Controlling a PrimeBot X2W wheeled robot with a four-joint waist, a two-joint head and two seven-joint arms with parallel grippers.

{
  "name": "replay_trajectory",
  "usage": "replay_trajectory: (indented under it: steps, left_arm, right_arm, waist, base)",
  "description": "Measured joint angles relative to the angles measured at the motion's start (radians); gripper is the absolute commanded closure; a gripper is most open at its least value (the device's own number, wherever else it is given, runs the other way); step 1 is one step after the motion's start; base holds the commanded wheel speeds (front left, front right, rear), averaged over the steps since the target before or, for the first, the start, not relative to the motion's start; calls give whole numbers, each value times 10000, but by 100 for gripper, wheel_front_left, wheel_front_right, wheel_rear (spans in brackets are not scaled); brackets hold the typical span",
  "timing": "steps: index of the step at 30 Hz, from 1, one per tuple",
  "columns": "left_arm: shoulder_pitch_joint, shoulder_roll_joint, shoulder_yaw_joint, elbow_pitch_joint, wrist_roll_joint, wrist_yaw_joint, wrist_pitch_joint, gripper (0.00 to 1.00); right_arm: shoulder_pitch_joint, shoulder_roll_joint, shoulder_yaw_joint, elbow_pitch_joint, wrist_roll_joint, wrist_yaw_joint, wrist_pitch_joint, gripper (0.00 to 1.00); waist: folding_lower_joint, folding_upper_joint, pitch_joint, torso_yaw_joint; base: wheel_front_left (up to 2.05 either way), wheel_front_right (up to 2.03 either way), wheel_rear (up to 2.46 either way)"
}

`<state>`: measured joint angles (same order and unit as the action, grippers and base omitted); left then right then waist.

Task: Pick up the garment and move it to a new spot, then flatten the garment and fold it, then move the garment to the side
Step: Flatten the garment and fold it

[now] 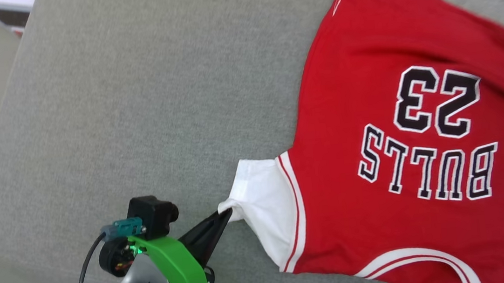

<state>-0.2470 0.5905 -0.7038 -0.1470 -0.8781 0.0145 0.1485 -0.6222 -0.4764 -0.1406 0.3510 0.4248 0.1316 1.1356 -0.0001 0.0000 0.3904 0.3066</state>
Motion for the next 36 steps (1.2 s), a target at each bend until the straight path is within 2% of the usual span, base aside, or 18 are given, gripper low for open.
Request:
replay_trajectory:
  steps: [12, 23, 33, 34, 35, 36]
  left_arm:
    - [877, -38, 40, 441, -360, 267, -476, 100]
    - [1283, -186, 54, 757, -491, 351, -788, 100]
    - [1274, -326, 46, 1012, -491, 351, -953, 100]
    - [1271, -334, 46, 1012, -491, 351, -953, 100]
    - [1267, -337, 46, 1012, -491, 351, -953, 100]
    - [1264, -337, 46, 1012, -491, 351, -961, 100]
  right_arm:
    - [3467, 439, -336, -809, 581, 2, -1206, 100]
    - [5854, 640, -1120, -1730, 619, 0, -1549, 100]
    - [6449, 1080, -1285, -1914, 537, 0, -1638, 100]
    - [6443, 1099, -1266, -1948, 539, 0, -1670, 68]
    - [6438, 1103, -1239, -1985, 539, 0, -1716, 8]
    - [6417, 1097, -1220, -2044, 541, 0, -1735, 0]
  waist:
    - [0, 0, -1856, -1215]
    - [-1, 0, -2915, -1907]
    - [0, 0, -3024, -2109]
    - [0, 0, -2998, -2114]
    - [0, 0, -2977, -2117]
    - [0, 0, -2954, -2119]
  base:
    - [0, 0, 0]
    - [0, 0, 0]
    - [0, 0, 0]
    - [0, 0, 0]
    - [0, 0, 0]
    - [0, 0, 0]
